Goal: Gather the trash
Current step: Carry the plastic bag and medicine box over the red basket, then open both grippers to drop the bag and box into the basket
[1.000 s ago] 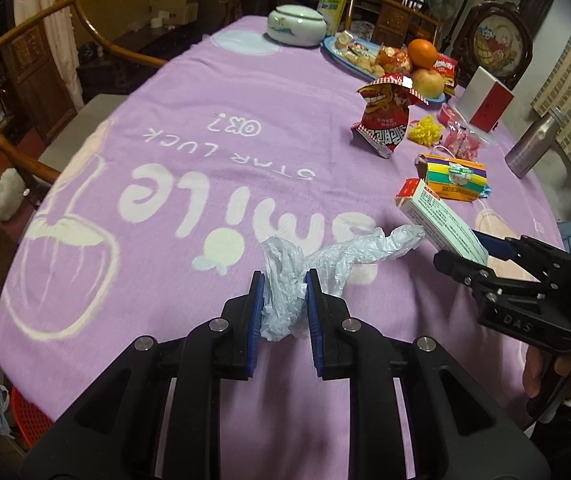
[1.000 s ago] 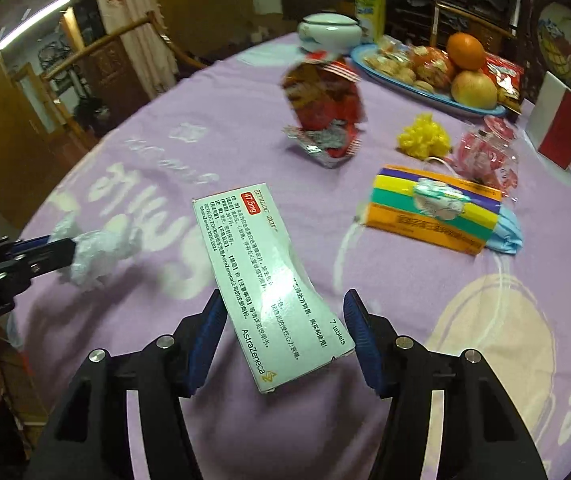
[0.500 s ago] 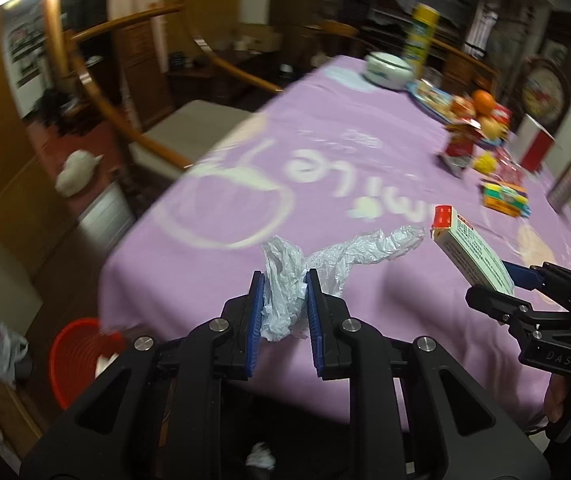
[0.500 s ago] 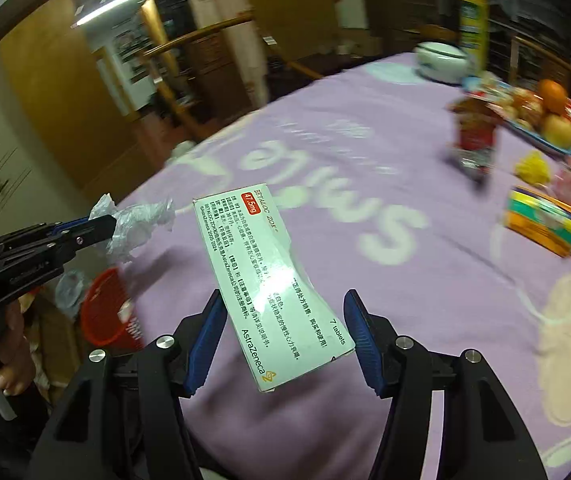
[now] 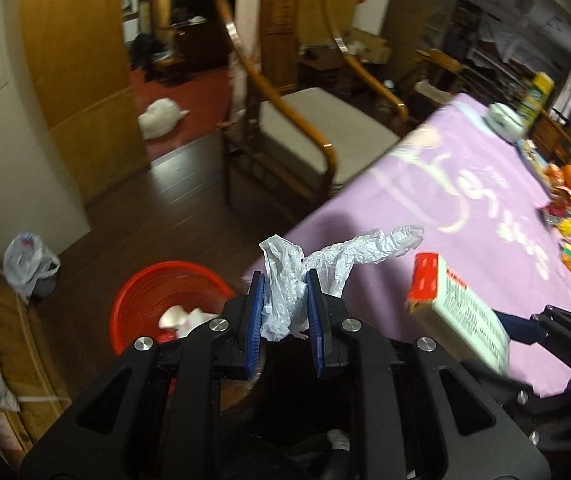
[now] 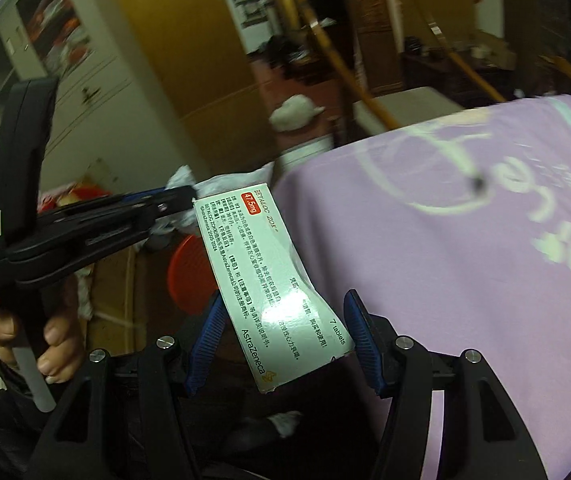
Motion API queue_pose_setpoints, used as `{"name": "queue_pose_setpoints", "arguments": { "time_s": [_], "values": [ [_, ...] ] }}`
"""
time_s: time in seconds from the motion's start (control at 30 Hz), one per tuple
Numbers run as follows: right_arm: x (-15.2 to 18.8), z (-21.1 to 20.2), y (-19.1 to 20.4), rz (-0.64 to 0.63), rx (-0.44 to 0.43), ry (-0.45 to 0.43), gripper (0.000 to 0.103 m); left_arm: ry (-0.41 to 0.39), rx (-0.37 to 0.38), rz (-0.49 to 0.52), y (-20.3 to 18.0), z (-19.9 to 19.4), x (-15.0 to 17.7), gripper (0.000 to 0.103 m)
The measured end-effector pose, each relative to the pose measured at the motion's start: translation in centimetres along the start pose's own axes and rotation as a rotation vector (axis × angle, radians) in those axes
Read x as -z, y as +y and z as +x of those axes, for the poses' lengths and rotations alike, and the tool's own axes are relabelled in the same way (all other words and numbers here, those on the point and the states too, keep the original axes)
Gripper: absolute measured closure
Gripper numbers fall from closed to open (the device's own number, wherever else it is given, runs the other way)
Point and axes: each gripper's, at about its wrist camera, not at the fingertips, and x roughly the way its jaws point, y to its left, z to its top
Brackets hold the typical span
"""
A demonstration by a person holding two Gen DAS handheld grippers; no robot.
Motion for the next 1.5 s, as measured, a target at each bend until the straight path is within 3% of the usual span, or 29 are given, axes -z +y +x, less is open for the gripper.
{"name": "queue_pose_setpoints", "arguments": {
  "time_s": [0.47, 0.7, 0.87, 1.2, 1.33, 1.5],
  "values": [
    [-2.4, 15.2, 7.2, -0.063, -0.081, 0.271, 0.043, 0.177, -0.143, -0.218, 12.4, 7.4, 3.4, 0.081],
    [-2.9, 21.9, 8.9, -0.106, -0.053, 0.362, 0.043, 0.304, -0.178, -0.302, 16.3, 12.2, 5.4, 0.081],
    [-2.4, 26.1, 9.1, -0.102, -0.050, 0.398, 0.043, 0.355, -0.185, -0.333, 17.1, 14.1, 6.2, 0.081],
    [-1.5, 29.0, 9.0, -0.074, -0.077, 0.438, 0.042, 0.400, -0.199, -0.404, 18.8, 16.2, 6.6, 0.076],
    [-1.6, 29.2, 9.0, -0.070, -0.099, 0.446, 0.033, 0.371, -0.200, -0.420, 19.0, 15.4, 6.1, 0.064],
    [-1.5, 27.4, 8.5, -0.060, -0.108, 0.430, 0.033, 0.343, -0.225, -0.383, 18.1, 14.5, 5.5, 0.052]
  ]
}}
